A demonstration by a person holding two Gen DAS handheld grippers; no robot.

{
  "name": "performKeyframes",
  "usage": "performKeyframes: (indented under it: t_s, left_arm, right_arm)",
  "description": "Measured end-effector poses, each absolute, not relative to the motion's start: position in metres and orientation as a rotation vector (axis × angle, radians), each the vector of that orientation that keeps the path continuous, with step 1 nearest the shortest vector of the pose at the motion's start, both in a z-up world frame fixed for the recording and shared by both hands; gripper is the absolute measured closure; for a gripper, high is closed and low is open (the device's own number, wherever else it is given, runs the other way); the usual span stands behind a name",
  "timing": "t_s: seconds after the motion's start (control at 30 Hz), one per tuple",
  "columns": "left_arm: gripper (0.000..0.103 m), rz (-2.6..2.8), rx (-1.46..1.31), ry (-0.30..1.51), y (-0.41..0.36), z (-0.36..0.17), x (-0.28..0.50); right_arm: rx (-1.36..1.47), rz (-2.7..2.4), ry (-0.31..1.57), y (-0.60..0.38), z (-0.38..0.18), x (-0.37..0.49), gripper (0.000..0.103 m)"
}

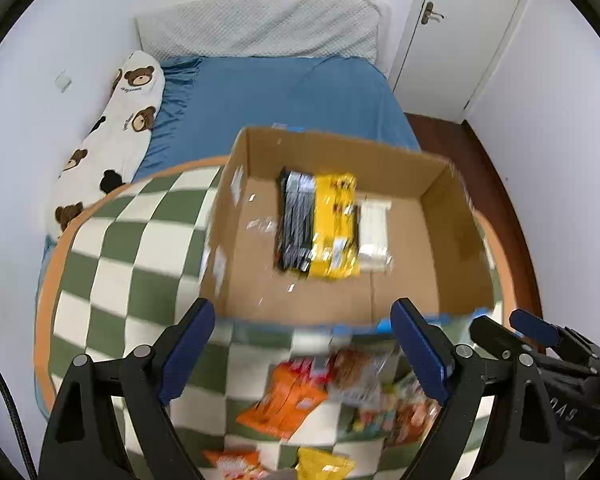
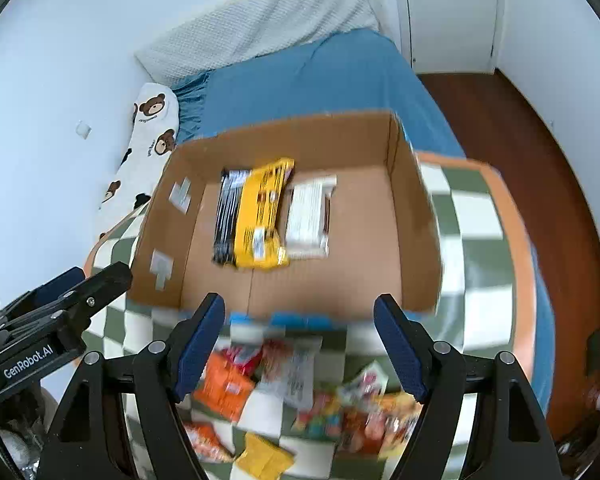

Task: Organize snacks
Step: 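Grasp the orange-red panda packet with the left tool while the right tool grasps the yellow packet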

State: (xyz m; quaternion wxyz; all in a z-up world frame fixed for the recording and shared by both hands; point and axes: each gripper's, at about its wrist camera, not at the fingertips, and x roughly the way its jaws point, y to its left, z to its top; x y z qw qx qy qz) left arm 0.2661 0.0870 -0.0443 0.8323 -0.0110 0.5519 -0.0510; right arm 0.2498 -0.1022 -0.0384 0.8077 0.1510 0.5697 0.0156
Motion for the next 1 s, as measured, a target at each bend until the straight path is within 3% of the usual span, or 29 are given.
performKeyframes:
  t_s: [0.27,0.5,0.6,0.7,0.73,0.93,0.97,1.0]
  left_arm:
    - [0.013,-0.098,0.159,1.397,0.119,-0.136,0.174]
    - [0.013,0.006,-0.077,1.717,0.160,-0.247,0.118]
    - [0.014,0.057,-0.216,1.744,0.174,-0.271,0.116]
    - [0.043,0.091,-0.260,1.713,0.182,-0.276,0.114]
    - [0.047,0.092,-0.256,1.708,0.184,-0.276,0.112]
    - [0.048,0.087,-0.082,1.662,0.181,-0.269,0.097]
    - [0.048,0.084,-0.068,1.664,0.181,-0.270,0.096]
    - [0.048,0.081,-0.057,1.671,0.181,-0.272,0.095]
  right_arm:
    - [0.467,0.032,1.418,-0.093,-0.115,0.153,0.024]
    - [0.646,0.053,1.598,-0.061,-0.194,0.079,0.023]
    - [0.697,0.059,1.630,-0.041,-0.213,0.064,0.023]
    - [0.760,0.054,1.640,-0.026,-0.226,0.056,0.024]
    - [0.784,0.053,1.639,-0.021,-0.231,0.054,0.024]
    - [0.880,0.003,1.645,0.006,-0.262,0.049,0.025]
    - [0.847,0.006,1.654,0.011,-0.264,0.050,0.030]
    - [0.783,0.003,1.681,0.017,-0.267,0.050,0.043]
